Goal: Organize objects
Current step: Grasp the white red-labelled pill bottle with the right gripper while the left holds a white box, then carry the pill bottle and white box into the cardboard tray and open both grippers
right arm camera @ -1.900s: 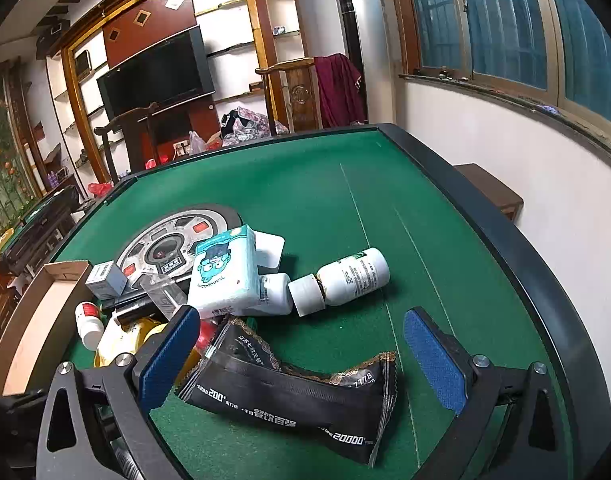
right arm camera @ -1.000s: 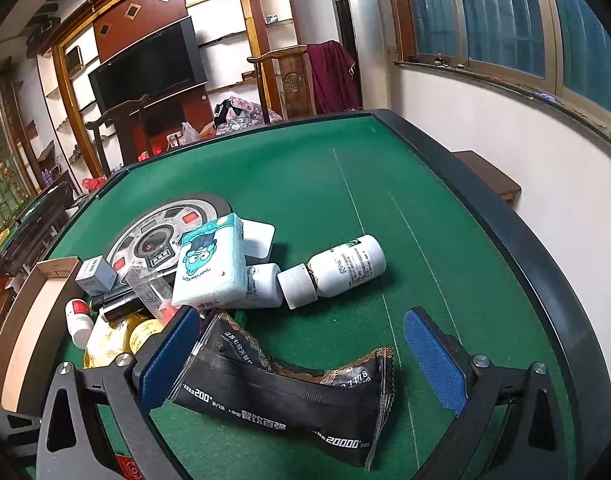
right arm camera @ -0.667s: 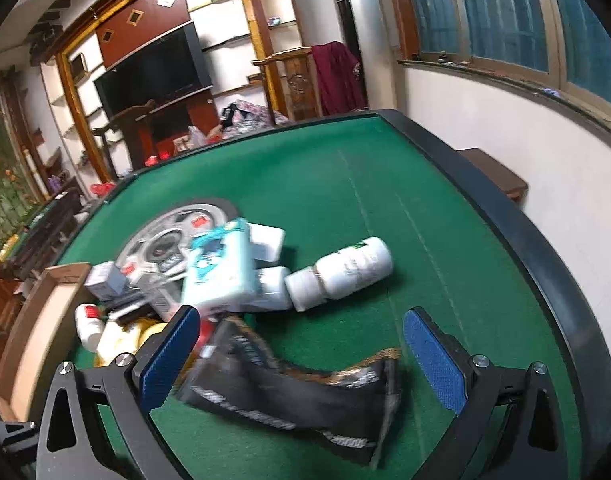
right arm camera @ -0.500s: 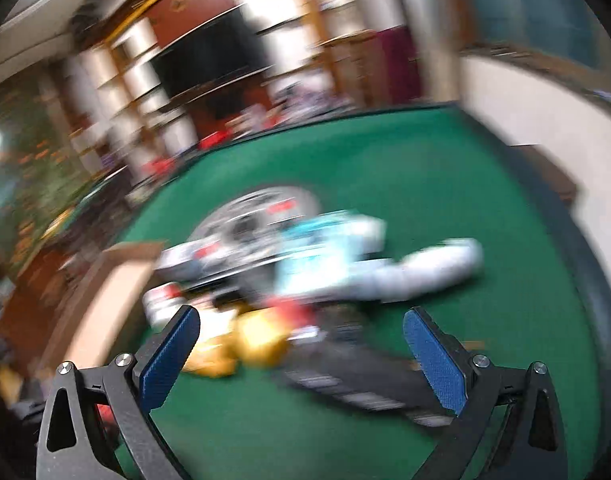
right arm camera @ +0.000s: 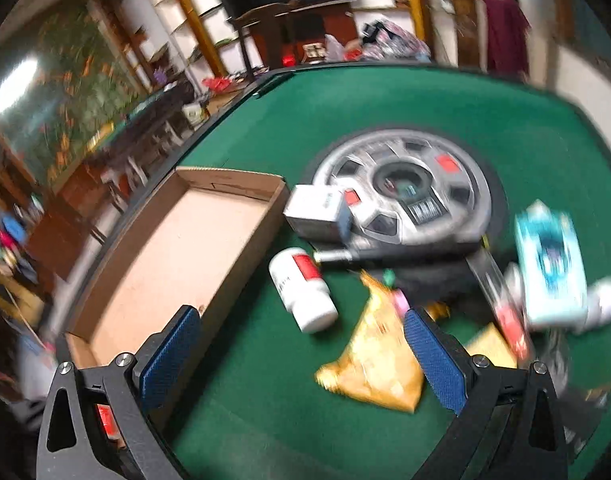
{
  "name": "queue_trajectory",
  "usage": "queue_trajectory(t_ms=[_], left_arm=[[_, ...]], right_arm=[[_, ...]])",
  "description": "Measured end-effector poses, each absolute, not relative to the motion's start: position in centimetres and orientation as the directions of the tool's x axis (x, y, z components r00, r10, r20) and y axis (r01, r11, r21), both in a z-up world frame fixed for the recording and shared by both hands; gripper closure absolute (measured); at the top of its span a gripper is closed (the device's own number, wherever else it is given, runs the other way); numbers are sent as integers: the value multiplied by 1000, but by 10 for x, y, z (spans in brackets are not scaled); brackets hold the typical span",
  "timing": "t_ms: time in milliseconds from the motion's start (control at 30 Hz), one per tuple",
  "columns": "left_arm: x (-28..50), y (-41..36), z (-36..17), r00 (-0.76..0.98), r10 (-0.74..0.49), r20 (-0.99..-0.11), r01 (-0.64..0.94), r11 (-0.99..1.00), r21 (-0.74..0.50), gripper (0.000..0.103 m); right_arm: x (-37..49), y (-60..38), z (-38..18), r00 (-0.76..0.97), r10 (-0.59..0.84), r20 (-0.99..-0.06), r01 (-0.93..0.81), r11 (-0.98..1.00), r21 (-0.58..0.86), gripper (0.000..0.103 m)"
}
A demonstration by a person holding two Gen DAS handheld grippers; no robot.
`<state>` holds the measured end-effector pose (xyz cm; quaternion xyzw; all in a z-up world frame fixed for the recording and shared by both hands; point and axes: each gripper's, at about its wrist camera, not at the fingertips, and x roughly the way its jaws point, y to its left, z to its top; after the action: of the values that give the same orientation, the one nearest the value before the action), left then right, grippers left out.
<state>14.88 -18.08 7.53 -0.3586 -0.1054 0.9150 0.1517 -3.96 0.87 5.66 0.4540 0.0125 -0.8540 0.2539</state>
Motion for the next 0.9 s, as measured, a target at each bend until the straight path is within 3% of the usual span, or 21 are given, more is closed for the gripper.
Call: queue_trajectory(t_ms=[100,233,333,467,667,900], left_arm=[[150,-196,70,-705,346,-619,-174,-931,-322,77],[153,-214,65,-711,333,-620,-142,-931,-336,77],[154,-222,63,-713,329,-619,-130,-930,-345,77],[157,-226,64,-722,321,-613,-119,-930,-347,77],[154,-234,80,-735,312,-602,-104,-930,-354,77],[98,-241,107,-718,314,-622,-88,-927,-366,77]], right_arm=[[-46,-22,57,-470,-357,-807,506,-858,85,7],[-63,-48,34,-438,-254,-862,534,-845,-22,38],[-74,-52,20,-418,-218,-882,516,-856,-33,46],[-83,-48,3,-382,-211,-900,483,-875,0,66],[-74,-23,19,-391,-299,-871,451,-887,102,66],[-74,-20,80,-367,-501,-784,471,-827,308,65]])
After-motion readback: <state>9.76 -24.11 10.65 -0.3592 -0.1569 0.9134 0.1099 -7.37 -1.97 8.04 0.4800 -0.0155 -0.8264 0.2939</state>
